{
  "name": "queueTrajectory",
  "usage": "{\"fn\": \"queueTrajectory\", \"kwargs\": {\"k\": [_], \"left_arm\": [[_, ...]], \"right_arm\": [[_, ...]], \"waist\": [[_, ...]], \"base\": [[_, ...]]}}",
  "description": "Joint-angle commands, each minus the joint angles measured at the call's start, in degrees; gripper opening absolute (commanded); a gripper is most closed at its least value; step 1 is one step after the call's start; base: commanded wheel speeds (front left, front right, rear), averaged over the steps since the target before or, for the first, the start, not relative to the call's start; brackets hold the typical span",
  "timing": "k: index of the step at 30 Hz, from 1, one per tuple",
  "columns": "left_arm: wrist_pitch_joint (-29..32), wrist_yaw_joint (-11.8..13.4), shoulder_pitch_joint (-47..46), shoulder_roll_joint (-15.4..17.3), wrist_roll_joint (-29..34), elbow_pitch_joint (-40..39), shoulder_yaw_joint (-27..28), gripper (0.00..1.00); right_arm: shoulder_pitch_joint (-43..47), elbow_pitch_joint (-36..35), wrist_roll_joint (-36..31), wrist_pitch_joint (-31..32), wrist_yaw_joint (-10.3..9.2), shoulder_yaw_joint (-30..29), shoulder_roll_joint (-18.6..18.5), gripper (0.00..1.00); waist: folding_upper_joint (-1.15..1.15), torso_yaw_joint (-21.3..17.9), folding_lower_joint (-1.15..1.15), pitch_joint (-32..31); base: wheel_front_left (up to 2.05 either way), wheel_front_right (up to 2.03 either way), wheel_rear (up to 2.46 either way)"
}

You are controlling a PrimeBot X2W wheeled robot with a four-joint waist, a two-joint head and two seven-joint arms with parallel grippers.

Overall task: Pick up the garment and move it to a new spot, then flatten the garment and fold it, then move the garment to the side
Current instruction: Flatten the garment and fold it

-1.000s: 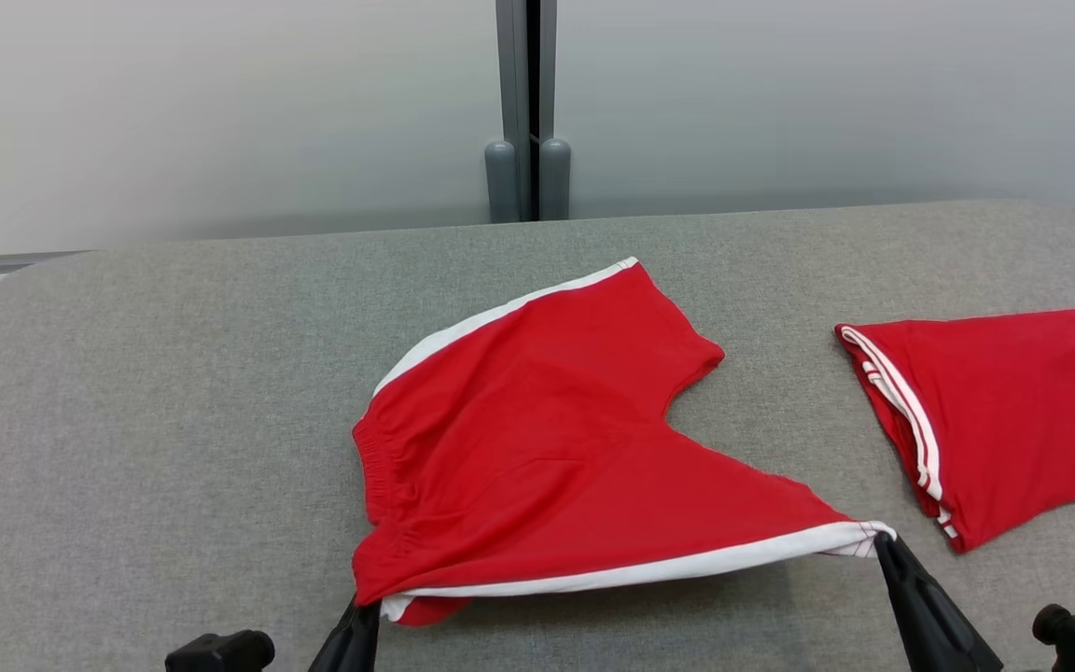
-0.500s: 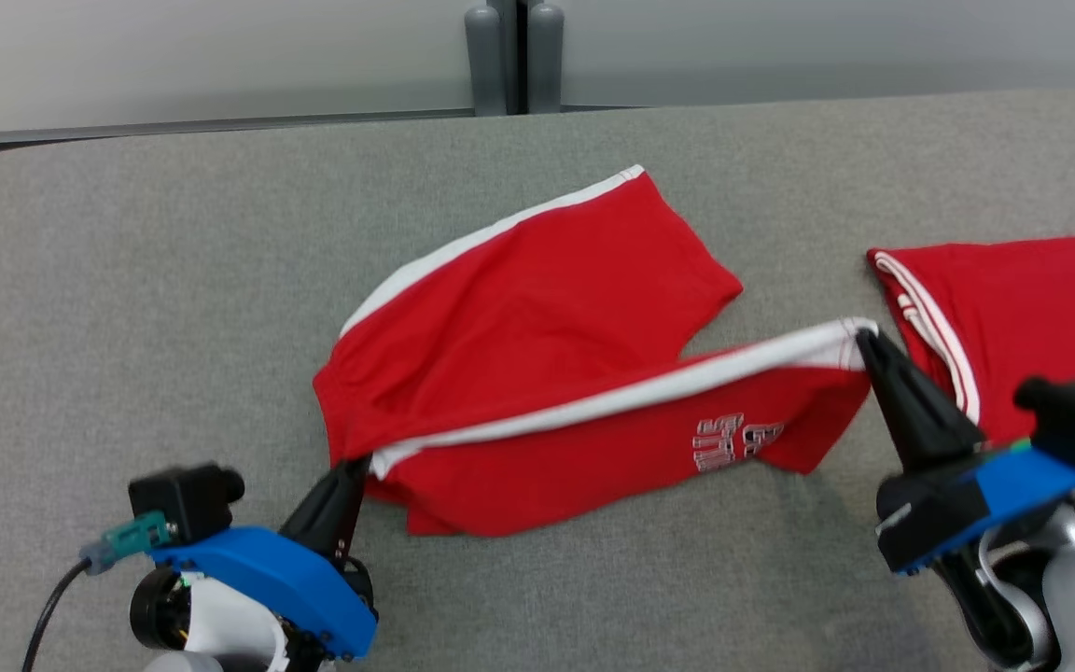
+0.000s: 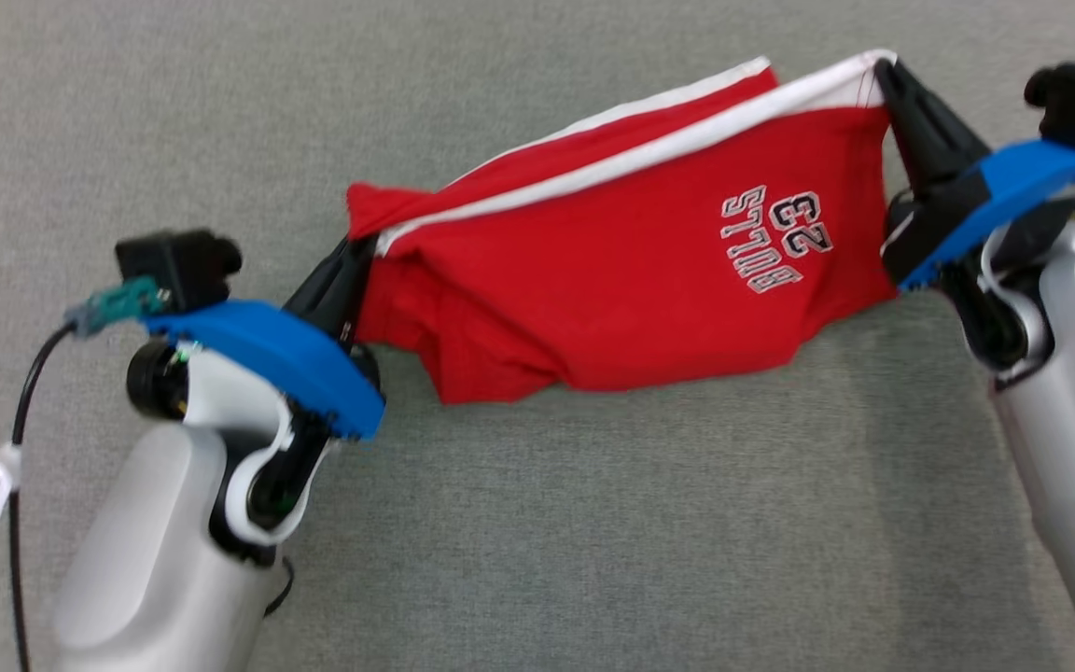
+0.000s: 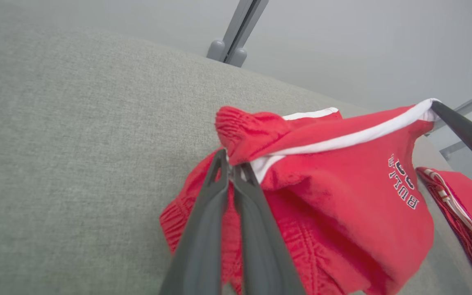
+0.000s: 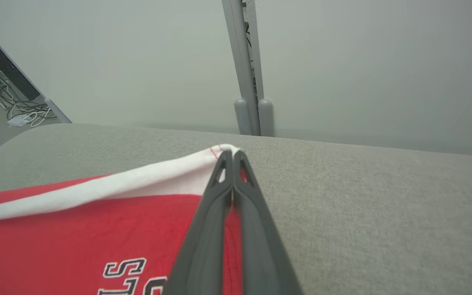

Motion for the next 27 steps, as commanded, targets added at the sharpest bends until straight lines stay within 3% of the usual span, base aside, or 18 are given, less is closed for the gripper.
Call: {"fn": "queueTrajectory", "kwargs": {"k": [1, 8, 9, 10, 11, 12, 13, 20, 27], "left_arm": [[0.4, -0.8, -2.8, -1.0, -0.8, 2.2, -0.2, 0.00], [1.3, -3.3, -9.9, -2.8, -1.2, 11.9, -1.8, 0.00], [0.9, -3.5, -10.2, -2.9, -1.1, 12.7, -1.9, 0.00], [0.6, -3.8, -10.2, -2.9, -0.8, 13.4, -2.3, 0.00], [0.1, -3.9, -10.0, -3.0, -0.8, 13.8, -2.4, 0.18], [-0.7, -4.0, -9.5, -3.1, -0.6, 14.2, -2.3, 0.46], [-1.5, -4.0, -8.8, -3.0, -0.2, 14.5, -2.4, 1.00], [-14.3, -0.7, -2.6, -2.1, 4.4, 11.7, -0.6, 1.00], [-26.2, 5.4, 4.2, 0.5, 12.6, 6.9, 0.1, 1.00]], "right_arm": [[-3.1, 3.1, 0.5, -0.9, 0.00, 0.6, -0.5, 0.00], [-11.7, 16.1, 1.2, -4.7, 0.00, 5.3, 0.8, 0.02], [-12.3, 17.5, 1.4, -5.5, 0.00, 6.0, 1.1, 0.42], [-12.8, 18.5, 1.4, -6.7, 0.00, 6.7, 1.3, 1.00], [-13.0, 19.3, 1.5, -7.9, 0.00, 7.3, 1.4, 1.00], [-12.9, 20.0, 1.5, -9.4, 0.00, 8.0, 1.4, 1.00], [-12.7, 20.5, 1.5, -11.0, 0.00, 8.6, 1.4, 1.00], [-7.8, 18.8, 0.2, -18.7, 0.00, 10.5, -0.3, 1.00], [4.2, 6.1, -4.2, -19.0, 0.00, 2.6, -1.0, 1.00]], "waist": [[-0.02, 1.8, -0.02, 2.3], [-0.02, 2.4, -0.02, 4.2], [-0.02, 2.4, -0.02, 4.1], [-0.02, 2.4, -0.02, 4.0], [-0.02, 2.3, -0.02, 3.7], [-0.02, 2.3, -0.02, 3.4], [-0.02, 2.2, -0.02, 3.0], [-0.02, 0.9, -0.02, -1.4], [-0.02, -1.7, -0.02, -6.9]], "base": [[0.00, 0.00, 0.00], [0.00, 0.00, 0.00], [0.00, 0.00, 0.00], [0.00, 0.00, 0.00], [0.00, 0.00, 0.00], [0.00, 0.00, 0.00], [0.00, 0.00, 0.00], [0.00, 0.00, 0.00], [0.00, 0.00, 0.00]]}}
